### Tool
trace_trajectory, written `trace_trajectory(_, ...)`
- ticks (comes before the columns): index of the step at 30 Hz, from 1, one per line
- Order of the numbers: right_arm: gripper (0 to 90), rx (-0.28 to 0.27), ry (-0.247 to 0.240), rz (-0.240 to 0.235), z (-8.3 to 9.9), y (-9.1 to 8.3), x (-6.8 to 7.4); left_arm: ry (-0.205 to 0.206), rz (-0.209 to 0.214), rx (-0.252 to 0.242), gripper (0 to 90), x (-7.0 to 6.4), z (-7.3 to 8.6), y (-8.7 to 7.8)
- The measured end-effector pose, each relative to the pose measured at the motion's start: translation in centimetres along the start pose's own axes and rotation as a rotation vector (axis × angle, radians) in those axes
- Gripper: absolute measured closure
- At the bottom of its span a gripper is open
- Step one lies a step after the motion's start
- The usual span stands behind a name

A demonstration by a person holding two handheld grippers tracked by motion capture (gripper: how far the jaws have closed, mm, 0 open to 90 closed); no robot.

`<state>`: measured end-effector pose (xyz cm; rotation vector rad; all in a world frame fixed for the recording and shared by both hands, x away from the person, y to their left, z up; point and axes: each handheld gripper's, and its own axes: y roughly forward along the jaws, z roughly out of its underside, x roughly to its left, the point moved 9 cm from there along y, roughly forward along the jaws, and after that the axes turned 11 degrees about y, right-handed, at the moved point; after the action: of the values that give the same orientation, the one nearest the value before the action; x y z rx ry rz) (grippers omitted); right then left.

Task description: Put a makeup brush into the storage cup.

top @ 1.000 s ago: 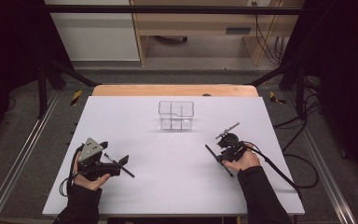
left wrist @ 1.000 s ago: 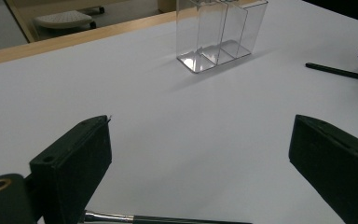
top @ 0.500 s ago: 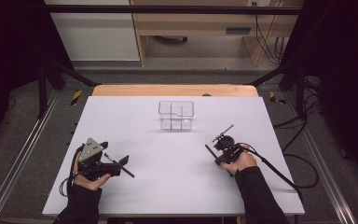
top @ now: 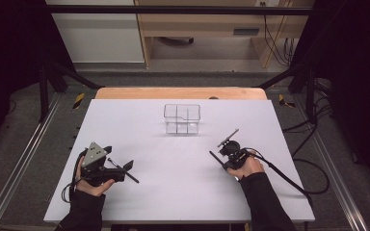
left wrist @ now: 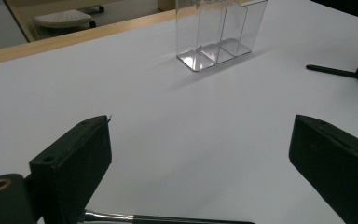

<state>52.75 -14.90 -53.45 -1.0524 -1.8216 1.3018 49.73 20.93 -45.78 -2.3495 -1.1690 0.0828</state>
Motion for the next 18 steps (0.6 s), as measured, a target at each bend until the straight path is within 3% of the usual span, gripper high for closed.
trace_trajectory(9, 84.1, -0.006, -0.009, -0.003, -0.1, -0.1, -0.1, 0.005, 0.004, 0.004, 4.9, -0.1, 0.0, 0.1)
trace_trajectory(18, 84.2, -0.072, -0.011, -0.019, -1.1, -2.3, -0.3, 0.009, 0.009, 0.005, 5.0, -0.2, 0.0, 0.2)
